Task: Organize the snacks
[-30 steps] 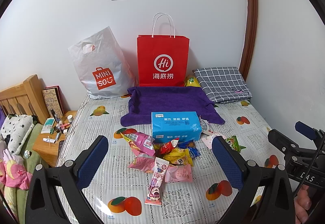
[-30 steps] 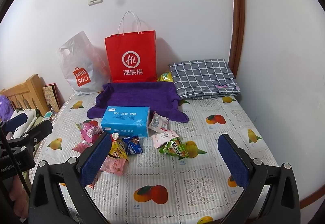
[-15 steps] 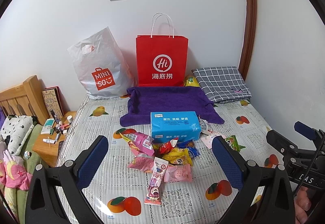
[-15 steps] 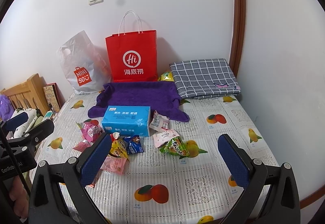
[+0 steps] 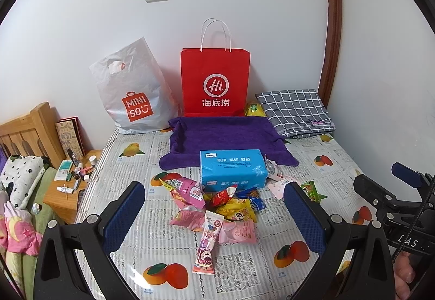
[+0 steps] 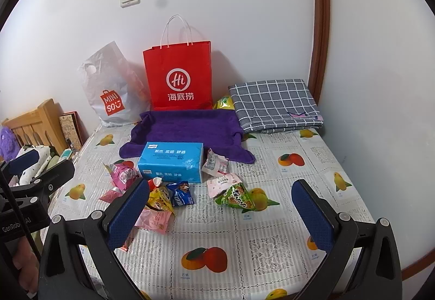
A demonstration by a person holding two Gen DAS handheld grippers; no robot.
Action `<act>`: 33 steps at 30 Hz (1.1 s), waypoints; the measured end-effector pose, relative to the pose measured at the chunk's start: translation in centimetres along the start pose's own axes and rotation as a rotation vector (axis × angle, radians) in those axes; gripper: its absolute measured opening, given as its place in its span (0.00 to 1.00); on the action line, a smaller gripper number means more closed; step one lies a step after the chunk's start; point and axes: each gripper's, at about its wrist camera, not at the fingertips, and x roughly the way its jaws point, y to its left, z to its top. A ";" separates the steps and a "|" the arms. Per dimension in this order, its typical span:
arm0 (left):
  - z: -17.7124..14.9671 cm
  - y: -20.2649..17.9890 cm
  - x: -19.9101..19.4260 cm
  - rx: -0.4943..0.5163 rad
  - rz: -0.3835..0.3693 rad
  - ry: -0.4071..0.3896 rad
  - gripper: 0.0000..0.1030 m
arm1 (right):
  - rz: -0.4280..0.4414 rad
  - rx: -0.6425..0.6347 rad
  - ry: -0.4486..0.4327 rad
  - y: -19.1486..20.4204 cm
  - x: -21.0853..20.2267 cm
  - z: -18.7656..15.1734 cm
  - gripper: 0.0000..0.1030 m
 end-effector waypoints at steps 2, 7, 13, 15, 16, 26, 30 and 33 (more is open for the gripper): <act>0.0 -0.2 0.0 0.002 0.001 -0.001 1.00 | 0.000 0.000 0.000 0.0 0.0 0.0 1.00; 0.1 -0.2 0.0 0.002 0.000 -0.001 1.00 | -0.001 0.000 0.000 0.0 0.0 0.0 1.00; 0.2 -0.5 -0.2 0.002 -0.007 -0.004 1.00 | 0.005 0.001 -0.008 0.3 -0.3 -0.1 1.00; 0.2 -0.5 -0.2 0.004 -0.007 -0.004 1.00 | 0.005 -0.003 -0.010 0.4 -0.3 -0.2 1.00; 0.2 -0.5 -0.2 0.004 -0.007 -0.004 0.99 | 0.006 -0.004 -0.011 0.4 -0.4 -0.2 1.00; 0.5 0.0 1.4 0.018 -0.021 0.008 1.00 | 0.052 -0.027 -0.044 0.4 0.7 0.4 1.00; 0.3 1.0 3.3 0.005 -0.031 0.037 0.99 | 0.041 -0.049 -0.042 0.4 2.5 0.4 1.00; -0.4 2.0 4.9 -0.008 -0.048 0.054 0.99 | 0.032 -0.064 -0.008 0.0 4.7 -0.1 1.00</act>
